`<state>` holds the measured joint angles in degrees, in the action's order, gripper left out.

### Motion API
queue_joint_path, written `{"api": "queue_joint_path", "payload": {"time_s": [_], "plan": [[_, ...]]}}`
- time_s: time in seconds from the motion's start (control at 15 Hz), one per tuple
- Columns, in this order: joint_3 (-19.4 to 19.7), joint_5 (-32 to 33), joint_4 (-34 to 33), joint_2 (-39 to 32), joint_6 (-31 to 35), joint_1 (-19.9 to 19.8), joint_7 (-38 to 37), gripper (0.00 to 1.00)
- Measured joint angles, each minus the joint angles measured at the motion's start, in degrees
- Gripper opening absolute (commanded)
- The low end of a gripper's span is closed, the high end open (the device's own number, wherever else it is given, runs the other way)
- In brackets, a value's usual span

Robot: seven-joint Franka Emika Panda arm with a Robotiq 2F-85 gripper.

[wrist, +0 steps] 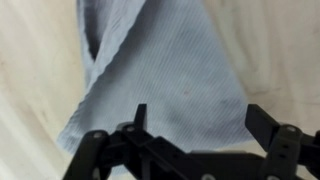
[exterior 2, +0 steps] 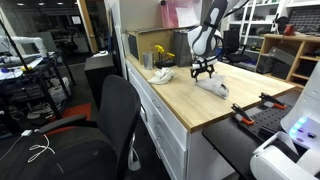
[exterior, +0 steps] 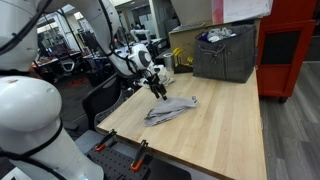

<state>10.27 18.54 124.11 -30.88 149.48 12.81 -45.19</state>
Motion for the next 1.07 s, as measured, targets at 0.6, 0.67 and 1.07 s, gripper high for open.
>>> {"api": "queue_joint_path", "payload": {"time_s": [0.6, 0.67, 1.07], "plan": [[-7.8, -24.71, 5.7, 1.06, 7.78, -5.75, 6.25, 0.27], [-7.16, -25.34, 6.1, 1.06, 8.8, -5.89, 6.25, 0.19], [-2.64, -25.61, 8.87, 1.57, 10.27, -5.24, 6.12, 0.0]]}}
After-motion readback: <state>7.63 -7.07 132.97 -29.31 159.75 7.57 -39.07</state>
